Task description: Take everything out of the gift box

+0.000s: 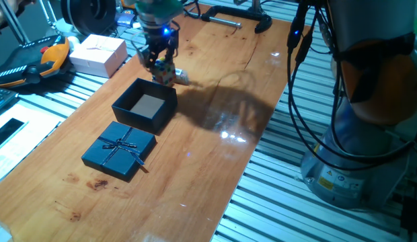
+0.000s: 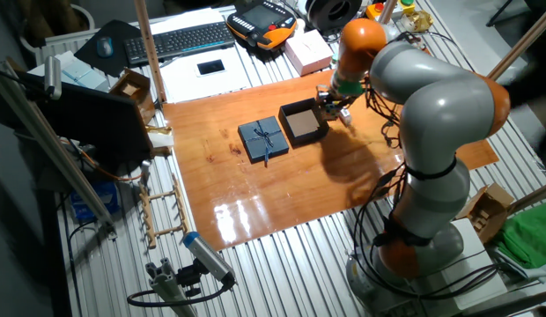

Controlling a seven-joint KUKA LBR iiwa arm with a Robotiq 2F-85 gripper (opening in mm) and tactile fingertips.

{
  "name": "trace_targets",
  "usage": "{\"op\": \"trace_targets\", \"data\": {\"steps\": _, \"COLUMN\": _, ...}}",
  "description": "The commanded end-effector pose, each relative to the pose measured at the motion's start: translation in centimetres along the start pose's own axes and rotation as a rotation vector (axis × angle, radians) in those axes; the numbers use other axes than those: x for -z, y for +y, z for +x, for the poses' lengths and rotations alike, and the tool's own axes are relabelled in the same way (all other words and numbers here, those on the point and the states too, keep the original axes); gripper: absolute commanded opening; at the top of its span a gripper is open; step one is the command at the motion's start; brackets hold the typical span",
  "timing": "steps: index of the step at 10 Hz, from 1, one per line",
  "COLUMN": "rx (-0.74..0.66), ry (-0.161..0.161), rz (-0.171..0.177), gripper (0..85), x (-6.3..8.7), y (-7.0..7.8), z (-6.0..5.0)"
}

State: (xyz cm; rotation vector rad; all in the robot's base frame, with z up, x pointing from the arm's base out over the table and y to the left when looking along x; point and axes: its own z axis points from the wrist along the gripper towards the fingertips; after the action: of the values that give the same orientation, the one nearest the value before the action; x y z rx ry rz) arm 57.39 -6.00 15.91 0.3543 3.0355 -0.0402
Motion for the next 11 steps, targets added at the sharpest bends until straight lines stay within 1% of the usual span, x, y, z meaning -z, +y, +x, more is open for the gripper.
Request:
{"op": "trace_targets", "data": {"steps": 1, "rx": 0.009, "ry": 0.002, "rz": -0.001, "gripper": 1.0, "x": -0.2, "y": -0.8, "z": 0.2}}
{"op": "trace_targets", "data": {"steps": 3, "rx": 0.026, "ry": 0.003, "rz": -0.013, "gripper": 1.0, "x": -1.4, "y": -2.3, "z": 0.7}}
{"op": "trace_targets", "data": {"steps": 5, "rx": 0.032, "ry": 0.0, "rz": -0.021, "gripper": 1.0, "x": -2.5, "y": -3.2, "z": 1.1}}
{"op": "trace_targets", "data": {"steps": 7, "rx": 0.026, "ry": -0.001, "rz": -0.039, "gripper": 1.0, "x": -3.8, "y": -3.7, "z": 1.6}}
{"op": "trace_targets", "data": {"steps": 8, "rx": 0.02, "ry": -0.009, "rz": -0.045, "gripper": 1.0, "x": -4.5, "y": -3.7, "z": 1.9}}
{"op": "trace_targets", "data": {"steps": 9, "rx": 0.02, "ry": -0.013, "rz": -0.054, "gripper": 1.0, "x": -5.1, "y": -3.7, "z": 2.0}}
{"op": "trace_targets", "data": {"steps": 11, "rx": 0.018, "ry": -0.017, "rz": -0.055, "gripper": 1.0, "x": -5.9, "y": -3.5, "z": 1.9}}
